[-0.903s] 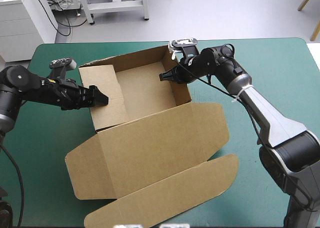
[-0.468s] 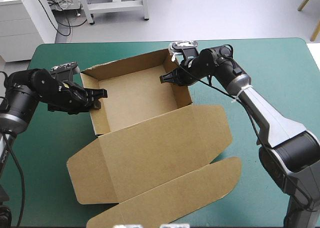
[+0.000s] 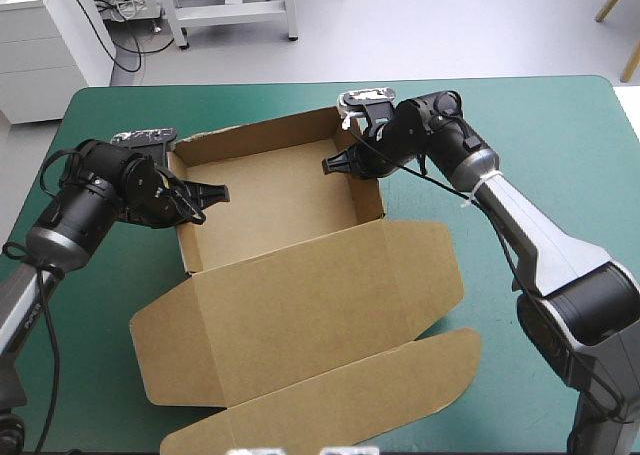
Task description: Fold the box
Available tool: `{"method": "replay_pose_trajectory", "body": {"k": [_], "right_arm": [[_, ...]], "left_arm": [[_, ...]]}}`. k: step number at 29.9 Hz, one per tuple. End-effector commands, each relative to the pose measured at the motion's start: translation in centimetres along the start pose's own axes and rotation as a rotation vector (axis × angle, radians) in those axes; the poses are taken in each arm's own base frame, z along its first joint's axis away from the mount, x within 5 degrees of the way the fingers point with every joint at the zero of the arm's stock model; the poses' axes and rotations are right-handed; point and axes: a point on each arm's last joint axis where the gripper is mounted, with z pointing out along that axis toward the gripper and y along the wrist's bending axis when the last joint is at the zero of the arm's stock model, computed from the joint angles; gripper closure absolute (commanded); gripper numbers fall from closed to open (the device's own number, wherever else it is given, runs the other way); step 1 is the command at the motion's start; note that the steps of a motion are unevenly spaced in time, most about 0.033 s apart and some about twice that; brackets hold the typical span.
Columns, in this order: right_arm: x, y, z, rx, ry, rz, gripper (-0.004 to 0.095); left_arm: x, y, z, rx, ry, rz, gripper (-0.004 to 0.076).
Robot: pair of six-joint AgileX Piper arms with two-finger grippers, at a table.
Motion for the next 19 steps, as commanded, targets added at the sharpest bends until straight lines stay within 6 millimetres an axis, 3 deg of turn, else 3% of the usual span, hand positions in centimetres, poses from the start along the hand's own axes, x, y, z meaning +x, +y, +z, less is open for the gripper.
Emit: {"method": "replay_pose_trajectory", "body": {"k": [1, 9, 15, 19], "right_arm": [[-0.2, -0.2, -4.1, 0.087, -0.03, -0.054, 0.0927], [0.6, -1.6, -6.7, 0.255, -0.014, -0.095, 0.0929], [3.7, -4.6, -5.2, 0.276, 0.097, -0.036, 0.093], [4.9, -6.1, -4.6, 0.193, 0.148, 0.034, 0.0929]], "left_arm": [[-1.7, -0.5, -1.5, 0.023, -0.117, 0.07, 0.0731], [-4.3, -2.9, 1.1, 0.088, -0.025, 0.114, 0.0731], [-5.9, -5.0, 2.8, 0.189, -0.003, 0.148, 0.0731], [-5.8, -6.0, 5.4, 0.188, 0.059, 0.177, 0.0731]]}}
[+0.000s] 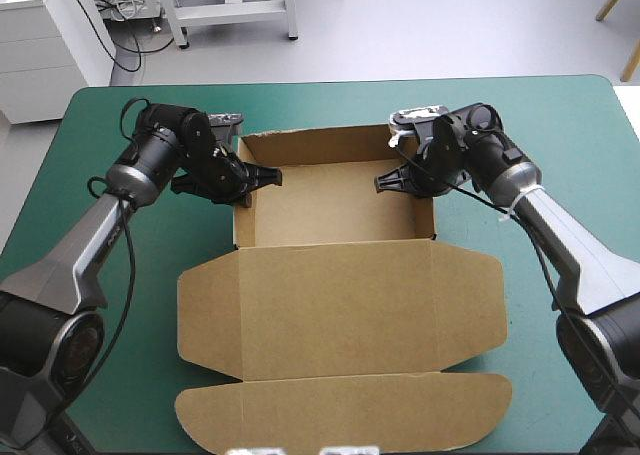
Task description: Fold the box
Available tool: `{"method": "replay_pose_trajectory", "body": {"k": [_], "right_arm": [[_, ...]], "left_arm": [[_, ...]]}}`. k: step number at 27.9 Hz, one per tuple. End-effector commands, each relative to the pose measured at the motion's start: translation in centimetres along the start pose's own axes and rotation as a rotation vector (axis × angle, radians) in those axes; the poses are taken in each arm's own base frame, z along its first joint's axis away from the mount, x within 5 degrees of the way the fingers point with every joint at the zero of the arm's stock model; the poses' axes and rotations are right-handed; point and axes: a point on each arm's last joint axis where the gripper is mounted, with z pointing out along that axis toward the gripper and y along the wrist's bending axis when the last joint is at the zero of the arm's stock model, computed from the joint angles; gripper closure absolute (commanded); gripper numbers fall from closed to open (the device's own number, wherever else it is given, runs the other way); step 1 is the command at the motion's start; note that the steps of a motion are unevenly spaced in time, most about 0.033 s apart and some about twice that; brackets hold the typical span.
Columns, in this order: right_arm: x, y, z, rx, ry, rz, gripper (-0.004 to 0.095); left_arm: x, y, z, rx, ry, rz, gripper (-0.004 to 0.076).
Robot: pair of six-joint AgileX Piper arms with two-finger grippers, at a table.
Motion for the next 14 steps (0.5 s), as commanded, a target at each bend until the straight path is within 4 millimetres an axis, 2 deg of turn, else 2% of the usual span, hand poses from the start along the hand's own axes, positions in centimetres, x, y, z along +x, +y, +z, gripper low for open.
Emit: {"method": "replay_pose_trajectory", "body": {"k": [1, 7, 14], "right_arm": [[0.6, -1.7, -2.3, -0.008, -0.001, -0.04, 0.093], [0.5, -2.0, -1.7, 0.006, 0.011, -0.038, 0.0929], [0.4, -1.6, 2.0, -0.036, 0.089, 0.0, 0.0929]], "left_arm": [[-1.2, -0.5, -1.1, 0.002, -0.111, 0.06, 0.0731], [-1.4, -0.9, 2.1, -0.013, -0.037, 0.109, 0.0731], [-1.5, -1.0, 3.2, 0.006, -0.011, 0.129, 0.0731]]}}
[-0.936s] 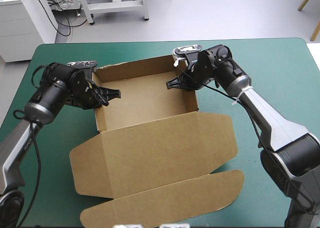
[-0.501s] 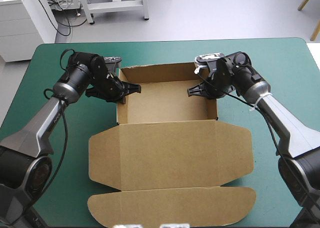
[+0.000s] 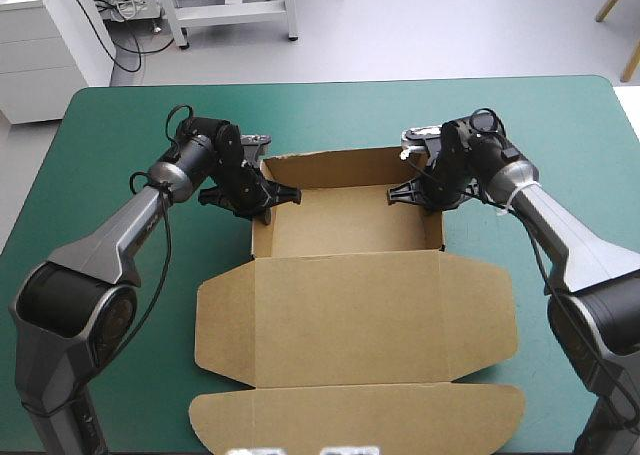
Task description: Fold the box
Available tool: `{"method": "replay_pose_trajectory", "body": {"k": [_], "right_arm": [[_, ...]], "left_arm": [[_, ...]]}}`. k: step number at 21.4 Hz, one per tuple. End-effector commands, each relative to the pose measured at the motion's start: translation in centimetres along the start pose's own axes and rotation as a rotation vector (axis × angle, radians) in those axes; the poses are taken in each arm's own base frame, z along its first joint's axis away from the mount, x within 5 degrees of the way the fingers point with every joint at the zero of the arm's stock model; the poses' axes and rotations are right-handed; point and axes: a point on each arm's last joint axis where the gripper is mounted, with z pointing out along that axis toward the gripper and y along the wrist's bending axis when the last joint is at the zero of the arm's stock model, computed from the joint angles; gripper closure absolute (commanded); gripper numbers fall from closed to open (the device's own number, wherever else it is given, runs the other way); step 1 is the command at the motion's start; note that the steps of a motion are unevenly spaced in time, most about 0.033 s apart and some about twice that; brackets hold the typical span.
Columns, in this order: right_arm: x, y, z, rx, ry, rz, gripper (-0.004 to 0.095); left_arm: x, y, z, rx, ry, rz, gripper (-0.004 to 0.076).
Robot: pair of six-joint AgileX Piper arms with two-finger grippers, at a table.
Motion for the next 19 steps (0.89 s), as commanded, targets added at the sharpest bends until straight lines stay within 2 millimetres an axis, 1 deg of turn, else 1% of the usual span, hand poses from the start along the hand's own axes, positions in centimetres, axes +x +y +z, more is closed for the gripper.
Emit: {"method": "replay_pose_trajectory", "body": {"k": [1, 2, 4, 6, 7, 8, 9, 10, 11, 12, 13, 15, 17, 19], "right_arm": [[-0.3, 0.3, -1.5, -0.045, -0.04, -0.035, 0.0927], [-0.3, 0.3, -1.4, -0.05, -0.044, -0.032, 0.0925], [-0.4, 0.3, -1.1, -0.054, -0.035, -0.035, 0.0888], [-0.3, 0.3, -1.1, -0.048, -0.027, -0.042, 0.0754], [-0.3, 0.2, -1.1, -0.037, -0.028, -0.052, 0.0627], [-0.4, 0.1, -1.1, -0.022, -0.034, -0.054, 0.051], [-0.4, -0.1, -1.1, -0.009, -0.039, -0.05, 0.042], [-0.5, -0.2, -1.2, 0.008, -0.045, -0.044, 0.0352], [-0.5, -0.3, -1.2, 0.023, -0.047, -0.051, 0.0312], [-0.5, -0.4, -1.2, 0.032, -0.047, -0.056, 0.0302], [-0.5, -0.5, -1.2, 0.042, -0.045, -0.06, 0.0303], [-0.7, -0.5, -1.8, 0.05, -0.053, -0.068, 0.0303], [-1.2, -0.5, -2.9, 0.049, -0.069, -0.068, 0.0303], [-1.9, -0.4, -4.4, 0.05, -0.111, -0.085, 0.0303]], "left_arm": [[-0.6, -0.1, -3.0, -0.01, -0.129, 0.061, 0.0731], [-0.6, -0.2, -3.0, -0.008, -0.131, 0.06, 0.0731], [-0.5, -0.3, -3.0, 0.004, -0.125, 0.056, 0.0704], [-0.5, -0.3, -3.0, 0.013, -0.127, 0.052, 0.0624], [-0.5, -0.4, -3.0, 0.014, -0.127, 0.052, 0.0549], [-0.5, -0.4, -3.0, 0.014, -0.127, 0.052, 0.0491], [-0.6, -0.4, -3.0, 0.014, -0.128, 0.052, 0.0433], [-0.6, -0.4, -3.0, 0.014, -0.129, 0.052, 0.0361], [-0.6, -0.4, -3.1, 0.015, -0.131, 0.052, 0.0311], [-0.7, -0.4, -3.2, 0.016, -0.137, 0.053, 0.0257], [-0.8, -0.5, -3.5, 0.017, -0.148, 0.055, 0.0233], [-1.1, -0.6, -4.2, 0.019, -0.163, 0.06, 0.0226], [-1.3, -0.8, -5.1, 0.023, -0.179, 0.064, 0.0226], [-1.7, -1.2, -6.4, 0.031, -0.211, 0.072, 0.0228]]}}
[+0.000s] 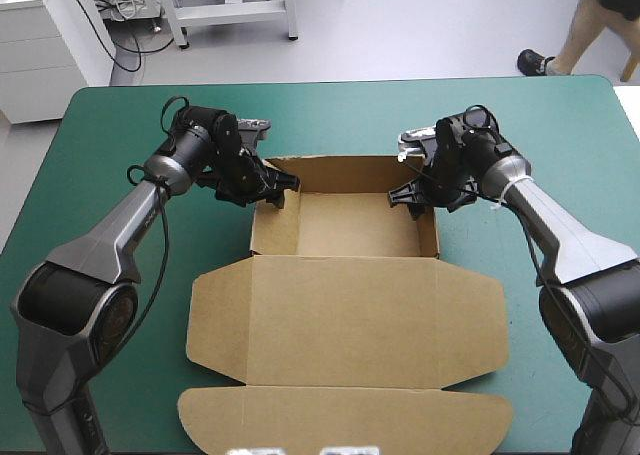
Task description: Fold the box
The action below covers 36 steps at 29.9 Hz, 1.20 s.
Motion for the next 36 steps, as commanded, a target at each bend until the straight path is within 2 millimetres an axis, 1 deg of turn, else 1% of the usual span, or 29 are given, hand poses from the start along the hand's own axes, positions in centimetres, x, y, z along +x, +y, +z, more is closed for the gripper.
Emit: {"method": "replay_pose_trajectory", "body": {"k": [1, 4, 6, 8, 10, 11, 13, 16, 18, 21, 24, 25, 29, 30, 32, 36], "right_arm": [[-1.3, -0.3, -5.4, 0.013, -0.163, -0.019, 0.0303], [-2.0, -0.3, -8.2, 0.01, -0.258, -0.016, 0.0303], [-2.1, -0.4, -9.8, 0.009, -0.306, -0.015, 0.0303], [-1.9, -0.4, -10.8, 0.013, -0.329, -0.006, 0.0302], [-1.6, -0.5, -11.8, 0.003, -0.351, 0.047, 0.0303], [-1.3, -0.5, -12.3, -0.002, -0.364, 0.069, 0.0303], [-0.9, -0.5, -13.6, -0.009, -0.392, 0.077, 0.0303], [-0.1, -0.6, -15.4, -0.012, -0.433, 0.078, 0.0303], [0.4, -0.7, -16.4, -0.008, -0.459, 0.076, 0.0303], [0.9, -0.7, -17.4, -0.009, -0.483, 0.076, 0.0303], [1.0, -0.7, -17.3, -0.013, -0.479, 0.077, 0.0303], [1.0, -0.6, -17.0, -0.016, -0.468, 0.079, 0.0303], [1.4, -0.7, -15.2, -0.005, -0.406, 0.076, 0.0303], [1.5, -0.7, -14.4, -0.003, -0.377, 0.079, 0.0303], [1.7, -0.5, -13.2, -0.019, -0.337, 0.098, 0.0303], [1.6, -0.4, -11.1, -0.029, -0.272, 0.108, 0.0303]], "left_arm": [[-1.0, -0.9, -5.1, 0.038, -0.14, 0.017, 0.0229], [-1.6, -1.4, -7.7, 0.047, -0.181, 0.031, 0.0229], [-1.9, -1.6, -9.5, 0.041, -0.22, 0.051, 0.0229], [-2.1, -1.9, -11.4, 0.056, -0.28, 0.068, 0.023], [-2.0, -2.1, -13.1, 0.068, -0.327, 0.076, 0.0251], [-1.9, -2.2, -14.0, 0.069, -0.355, 0.093, 0.0281], [-1.4, -2.3, -15.8, 0.063, -0.401, 0.134, 0.037], [-0.1, -2.1, -18.9, 0.018, -0.476, 0.217, 0.0568], [1.0, -1.8, -21.1, -0.028, -0.531, 0.234, 0.0729], [2.6, -1.3, -24.0, -0.081, -0.602, 0.235, 0.0731], [4.4, -1.4, -26.5, -0.062, -0.663, 0.23, 0.0731], [5.0, -1.5, -27.4, -0.049, -0.683, 0.233, 0.0731], [7.4, -1.2, -28.9, -0.05, -0.707, 0.249, 0.0731], [8.0, -1.1, -28.9, -0.051, -0.699, 0.248, 0.0731], [9.2, -0.9, -28.6, -0.048, -0.674, 0.247, 0.0731], [11.8, -0.4, -26.9, -0.033, -0.62, 0.271, 0.0731]]}}
